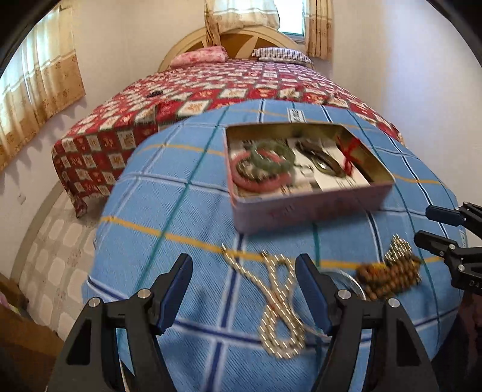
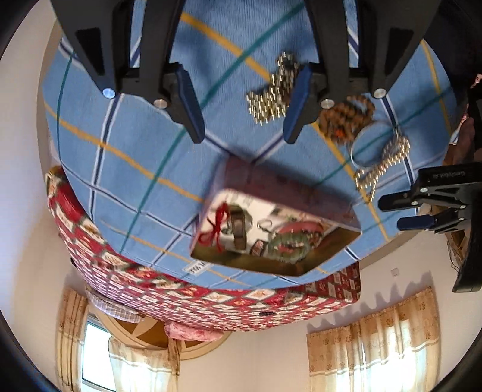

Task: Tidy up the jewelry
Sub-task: 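Close the left tool on the silver bangle while the right tool grasps the wooden beads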

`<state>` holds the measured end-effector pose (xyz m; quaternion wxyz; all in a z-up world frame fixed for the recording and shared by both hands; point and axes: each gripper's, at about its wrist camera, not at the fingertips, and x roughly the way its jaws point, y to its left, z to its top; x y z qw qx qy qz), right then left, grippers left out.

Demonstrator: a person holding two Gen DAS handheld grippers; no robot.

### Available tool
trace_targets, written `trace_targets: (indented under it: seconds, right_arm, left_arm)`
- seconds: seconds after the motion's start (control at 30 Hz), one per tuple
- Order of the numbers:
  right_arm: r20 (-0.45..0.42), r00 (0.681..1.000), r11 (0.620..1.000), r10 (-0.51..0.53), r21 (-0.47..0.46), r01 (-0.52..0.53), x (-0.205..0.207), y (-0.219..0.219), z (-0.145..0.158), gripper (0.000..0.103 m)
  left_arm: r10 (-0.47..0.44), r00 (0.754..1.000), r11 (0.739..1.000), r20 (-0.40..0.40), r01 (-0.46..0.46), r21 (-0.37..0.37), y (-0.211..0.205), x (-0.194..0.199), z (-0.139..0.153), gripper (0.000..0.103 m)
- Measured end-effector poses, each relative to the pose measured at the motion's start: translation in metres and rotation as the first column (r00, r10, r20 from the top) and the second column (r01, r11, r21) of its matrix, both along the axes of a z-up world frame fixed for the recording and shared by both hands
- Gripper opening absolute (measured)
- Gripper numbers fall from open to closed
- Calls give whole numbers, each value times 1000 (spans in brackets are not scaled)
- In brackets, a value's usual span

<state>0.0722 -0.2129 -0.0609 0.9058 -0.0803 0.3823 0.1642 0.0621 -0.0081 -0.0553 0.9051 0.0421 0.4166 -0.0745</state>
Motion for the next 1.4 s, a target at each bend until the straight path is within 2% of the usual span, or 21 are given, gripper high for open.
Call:
trace_targets:
  seconds: [0.17, 0.47, 0.5, 0.6, 0.77, 0.9, 1.03, 1.4]
  right_arm:
    - [-29, 999, 998, -31, 48, 32, -10, -11, -9, 60]
    - [-13, 999, 996, -37, 82, 38, -17, -10, -11, 63]
    - [-12, 999, 995, -37, 87, 38, -17, -9, -11, 63]
    - [-8, 999, 995, -38, 96, 38, -18, -9, -11, 63]
    - [-5, 999, 994, -37, 107, 37, -19, -9, -11, 64]
    - [1, 1000, 993, -26, 113, 26, -20, -7, -9, 64]
    - [16, 1000, 994, -17, 107, 16, -22, -2, -6, 68]
    - [33, 998, 993, 55, 107, -58, -22, 19, 2, 68]
  left_arm:
    - [-30, 999, 999, -21, 30, 17, -13, -12, -8, 71]
    - [-45, 997, 998, -61, 47, 43, -26, -19, -18, 71]
    - [-47, 997, 998, -63, 50, 46, -27, -19, -19, 68]
    - [-49, 995, 998, -83, 53, 46, -27, -16, -23, 35]
    - [-55, 995, 998, -88, 59, 39, -27, -12, -25, 27]
    - [-67, 996, 998, -58, 68, 12, -22, -13, -16, 4]
    - [-64, 997, 998, -42, 63, -21, -14, -10, -7, 4]
    - [-18, 1000, 997, -15, 16, -70, 11, -1, 5, 5]
